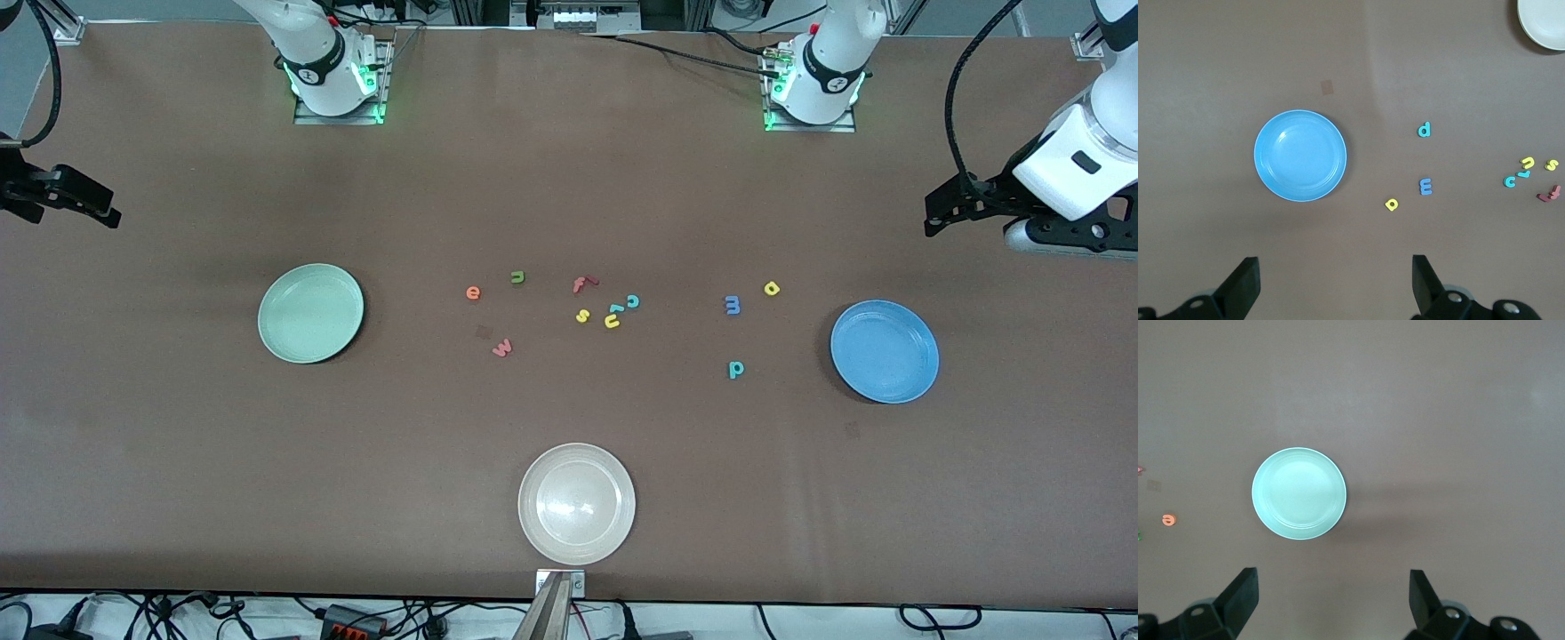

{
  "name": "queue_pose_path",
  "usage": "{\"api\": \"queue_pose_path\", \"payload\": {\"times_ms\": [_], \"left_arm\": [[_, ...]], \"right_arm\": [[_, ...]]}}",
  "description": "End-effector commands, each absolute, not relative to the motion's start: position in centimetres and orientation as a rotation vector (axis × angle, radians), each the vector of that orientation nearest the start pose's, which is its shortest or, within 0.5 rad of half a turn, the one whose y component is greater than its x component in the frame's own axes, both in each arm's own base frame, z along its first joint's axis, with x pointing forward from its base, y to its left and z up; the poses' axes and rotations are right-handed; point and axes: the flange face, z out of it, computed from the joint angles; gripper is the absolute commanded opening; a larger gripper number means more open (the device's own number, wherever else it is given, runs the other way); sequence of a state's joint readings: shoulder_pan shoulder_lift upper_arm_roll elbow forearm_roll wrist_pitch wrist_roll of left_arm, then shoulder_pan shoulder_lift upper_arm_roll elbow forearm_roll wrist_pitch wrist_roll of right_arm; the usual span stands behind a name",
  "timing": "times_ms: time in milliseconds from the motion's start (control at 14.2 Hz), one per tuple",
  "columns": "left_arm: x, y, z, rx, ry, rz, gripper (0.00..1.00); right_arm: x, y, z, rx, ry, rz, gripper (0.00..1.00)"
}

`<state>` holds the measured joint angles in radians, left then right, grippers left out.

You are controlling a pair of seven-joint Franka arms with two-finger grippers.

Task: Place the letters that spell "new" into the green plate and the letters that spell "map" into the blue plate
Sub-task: 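Move the right gripper to the orange letter while the left gripper reaches blue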

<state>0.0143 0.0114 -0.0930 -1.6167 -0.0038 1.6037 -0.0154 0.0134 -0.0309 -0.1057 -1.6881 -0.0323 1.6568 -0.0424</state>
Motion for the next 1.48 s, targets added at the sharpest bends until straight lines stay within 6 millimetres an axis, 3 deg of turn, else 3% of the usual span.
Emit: {"api": "queue_pose_path", "payload": {"times_ms": [0, 281, 351, 492, 562, 703, 843, 984, 1125, 1406], "left_arm": [[55.9, -4.7, 60.6, -3.163, 0.096, 0.048, 1.0], [55.9, -4.6, 60.6, -3.163, 0.101, 0.05, 1.0], [55.9, -4.6, 60.6, -3.163, 0.096, 0.05, 1.0], [55.9, -4.6, 60.6, -3.164, 0.091, 0.048, 1.0], [56.0, -4.8, 60.5, -3.163, 0.101, 0.05, 1.0], [55.9, -5.3, 60.2, -3.162, 0.12, 0.067, 1.0], [55.5, -8.6, 58.9, -3.146, 0.222, 0.159, 1.0], [56.4, -10.4, 56.1, -3.136, 0.274, 0.242, 1.0], [58.3, -11.9, 51.4, -3.129, 0.312, 0.32, 1.0], [60.8, -16.1, 42.9, -3.123, 0.401, 0.343, 1.0]], "right_arm": [[54.6, -5.6, 59.6, -3.174, 0.076, 0.009, 1.0], [55.5, -5.1, 57.7, -3.165, 0.066, 0.063, 1.0], [56.0, -4.0, 56.6, -3.166, 0.035, 0.094, 1.0], [57.7, -2.1, 52.6, -3.167, -0.016, 0.195, 1.0], [58.5, -0.4, 50.3, -3.163, -0.064, 0.253, 1.0], [59.5, 5.2, 46.4, -3.161, -0.185, 0.326, 1.0], [59.6, 8.8, 42.6, -3.124, -0.248, 0.377, 1.0], [58.7, 11.5, 39.4, -3.062, -0.256, 0.343, 1.0], [57.1, 15.3, 35.9, -3.064, -0.329, 0.295, 1.0], [53.8, 23.1, 30.4, -3.132, -0.132, 0.327, 1.0]]}}
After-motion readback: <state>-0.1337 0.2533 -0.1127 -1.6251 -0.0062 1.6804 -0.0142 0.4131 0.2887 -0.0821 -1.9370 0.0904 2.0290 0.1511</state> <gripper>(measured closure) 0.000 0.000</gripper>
